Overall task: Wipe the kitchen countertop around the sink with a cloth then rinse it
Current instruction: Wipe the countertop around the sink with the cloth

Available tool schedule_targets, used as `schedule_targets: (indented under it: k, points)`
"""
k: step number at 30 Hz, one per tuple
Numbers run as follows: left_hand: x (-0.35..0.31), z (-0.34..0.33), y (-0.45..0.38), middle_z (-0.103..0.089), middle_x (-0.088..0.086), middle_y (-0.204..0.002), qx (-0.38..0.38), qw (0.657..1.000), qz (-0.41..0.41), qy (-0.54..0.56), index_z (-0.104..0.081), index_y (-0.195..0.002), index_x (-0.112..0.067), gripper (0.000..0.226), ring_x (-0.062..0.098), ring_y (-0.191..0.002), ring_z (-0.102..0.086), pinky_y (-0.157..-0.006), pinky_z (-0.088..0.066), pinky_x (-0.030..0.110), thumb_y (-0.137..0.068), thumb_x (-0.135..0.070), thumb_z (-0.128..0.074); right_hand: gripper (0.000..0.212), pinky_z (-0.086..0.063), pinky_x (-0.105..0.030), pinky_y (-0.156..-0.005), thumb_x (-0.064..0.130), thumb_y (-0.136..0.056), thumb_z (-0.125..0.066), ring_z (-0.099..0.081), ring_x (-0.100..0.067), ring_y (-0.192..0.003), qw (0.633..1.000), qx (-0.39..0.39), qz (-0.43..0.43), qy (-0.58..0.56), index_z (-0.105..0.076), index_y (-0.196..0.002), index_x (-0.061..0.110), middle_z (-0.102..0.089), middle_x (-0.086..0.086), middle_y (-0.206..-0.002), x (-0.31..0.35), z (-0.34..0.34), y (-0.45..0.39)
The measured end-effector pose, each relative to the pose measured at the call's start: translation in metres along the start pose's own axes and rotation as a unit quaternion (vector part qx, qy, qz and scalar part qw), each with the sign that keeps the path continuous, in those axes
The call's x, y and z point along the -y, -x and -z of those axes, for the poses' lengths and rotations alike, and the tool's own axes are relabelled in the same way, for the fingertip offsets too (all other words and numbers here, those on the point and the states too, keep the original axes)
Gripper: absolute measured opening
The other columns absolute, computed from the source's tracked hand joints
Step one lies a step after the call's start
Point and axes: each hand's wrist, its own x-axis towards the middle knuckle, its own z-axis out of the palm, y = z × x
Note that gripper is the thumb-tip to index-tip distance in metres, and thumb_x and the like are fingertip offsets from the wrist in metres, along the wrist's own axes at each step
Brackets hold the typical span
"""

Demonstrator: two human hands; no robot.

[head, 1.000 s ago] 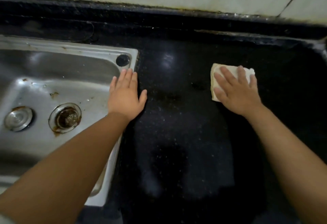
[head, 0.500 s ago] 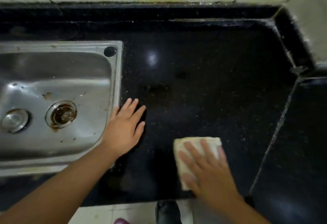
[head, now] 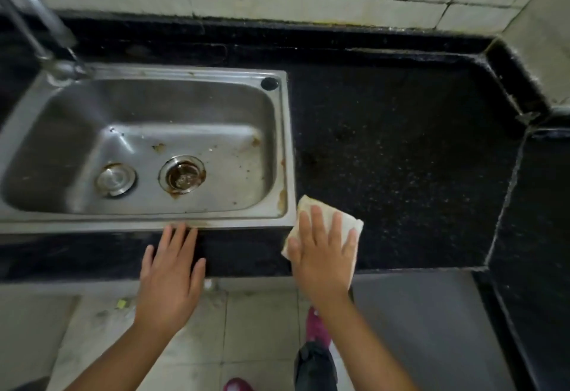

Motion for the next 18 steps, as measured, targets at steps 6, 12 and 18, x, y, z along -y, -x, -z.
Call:
schedule_targets:
  k: [6, 12, 18]
  points:
    - [0.057, 0.010, -0.005, -0.055, 0.023, -0.126, -0.022, 0.999, 0.031, -0.034, -0.054, -0.120, 0.005, 0.060, 0.039, -0.121, -0.047, -0.094, -0.035, 0.058, -0.086, -0.035, -0.026, 0.059, -0.007, -0.049, -0.107, 0.036, -0.097, 0.004, -0.035, -0.037, -0.122, 0.998, -0.034, 0.023, -0.038, -0.040, -0.129, 0.011, -0.058, -0.011, -0.129, 0.086, -0.029, 0.028]
    - [0.094, 0.017, -0.014, -0.061, 0.022, -0.119, -0.054, 0.995, 0.062, -0.057, -0.060, -0.113, 0.003, 0.055, 0.038, -0.113, -0.055, -0.087, -0.042, 0.058, -0.084, -0.031, -0.029, 0.057, -0.005, -0.042, -0.111, 0.036, -0.097, 0.002, -0.031, -0.030, -0.128, 0.986, -0.036, 0.165, -0.004, -0.041, -0.130, 0.018, -0.056, -0.003, -0.133, 0.139, -0.047, 0.036]
    - [0.141, 0.026, -0.014, -0.062, 0.021, -0.116, -0.068, 0.991, 0.085, -0.077, -0.061, -0.111, 0.003, 0.057, 0.039, -0.111, -0.057, -0.085, -0.043, 0.060, -0.088, -0.037, -0.027, 0.053, -0.006, -0.037, -0.110, 0.040, -0.098, -0.001, -0.035, -0.021, -0.127, 0.942, -0.012, 0.325, 0.086, -0.040, -0.130, 0.025, -0.056, 0.007, -0.133, 0.104, -0.036, 0.026]
